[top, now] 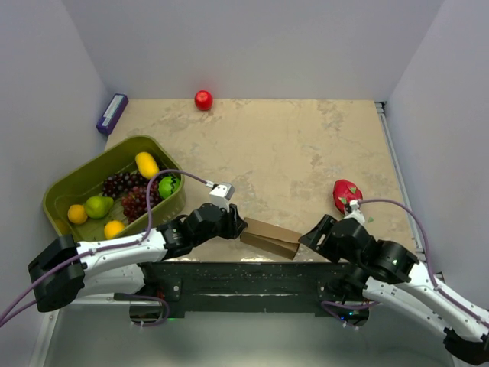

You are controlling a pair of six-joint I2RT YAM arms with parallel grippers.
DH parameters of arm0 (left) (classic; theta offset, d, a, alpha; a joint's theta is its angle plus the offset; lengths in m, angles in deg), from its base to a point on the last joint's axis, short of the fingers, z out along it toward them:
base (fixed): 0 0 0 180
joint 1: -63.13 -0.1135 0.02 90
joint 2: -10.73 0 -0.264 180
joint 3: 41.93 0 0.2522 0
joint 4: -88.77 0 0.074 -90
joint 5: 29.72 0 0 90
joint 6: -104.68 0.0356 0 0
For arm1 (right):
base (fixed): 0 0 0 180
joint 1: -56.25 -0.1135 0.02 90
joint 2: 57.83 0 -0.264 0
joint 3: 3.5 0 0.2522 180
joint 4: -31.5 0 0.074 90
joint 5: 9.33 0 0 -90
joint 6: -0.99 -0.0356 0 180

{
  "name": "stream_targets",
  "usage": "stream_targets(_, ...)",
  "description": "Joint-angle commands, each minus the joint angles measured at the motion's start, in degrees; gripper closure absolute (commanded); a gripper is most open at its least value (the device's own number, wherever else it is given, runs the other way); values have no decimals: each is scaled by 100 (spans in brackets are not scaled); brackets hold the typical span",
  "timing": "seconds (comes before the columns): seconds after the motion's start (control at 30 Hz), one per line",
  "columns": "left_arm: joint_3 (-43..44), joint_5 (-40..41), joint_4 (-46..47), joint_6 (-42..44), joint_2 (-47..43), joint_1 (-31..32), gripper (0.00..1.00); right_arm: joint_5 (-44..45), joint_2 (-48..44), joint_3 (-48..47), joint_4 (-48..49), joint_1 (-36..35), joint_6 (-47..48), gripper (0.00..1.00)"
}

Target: Fold the paper box

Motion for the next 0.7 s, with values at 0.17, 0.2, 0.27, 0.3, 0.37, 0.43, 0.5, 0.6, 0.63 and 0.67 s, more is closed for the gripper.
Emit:
stream_targets(0.17,-246,-39,-693,72,129,-23,63,77,268,100,269,0,-36,37)
stream_targets(0.2,-255,-39,-693,81,129,-23,63,77,233,127,208,0,-53,38)
stream_targets(0.27,-237,-39,-693,81,129,-23,64,77,163,197,163,0,-97,41)
stream_targets(0.3,-246,-39,-701,81,138,-23,64,59,84,224,120,0,-115,44)
stream_targets(0.37,-237,-39,-710,81,138,-23,64,-2,22,329,102,0,-159,46)
stream_targets(0.43,-237,-48,-701,81,147,-31,64,-55,-5,469,137,0,-159,48)
stream_targets(0.5,-228,-48,-710,90,138,-23,64,-160,13,557,181,0,-185,53)
stream_targets(0.6,-220,-48,-710,90,138,-23,65,-222,65,672,146,0,-177,55)
stream_targets(0.63,-228,-48,-710,90,138,-23,65,-196,118,689,128,0,-168,55)
stream_targets(0.67,-228,-48,-710,90,138,-23,65,-187,144,681,67,0,-159,55)
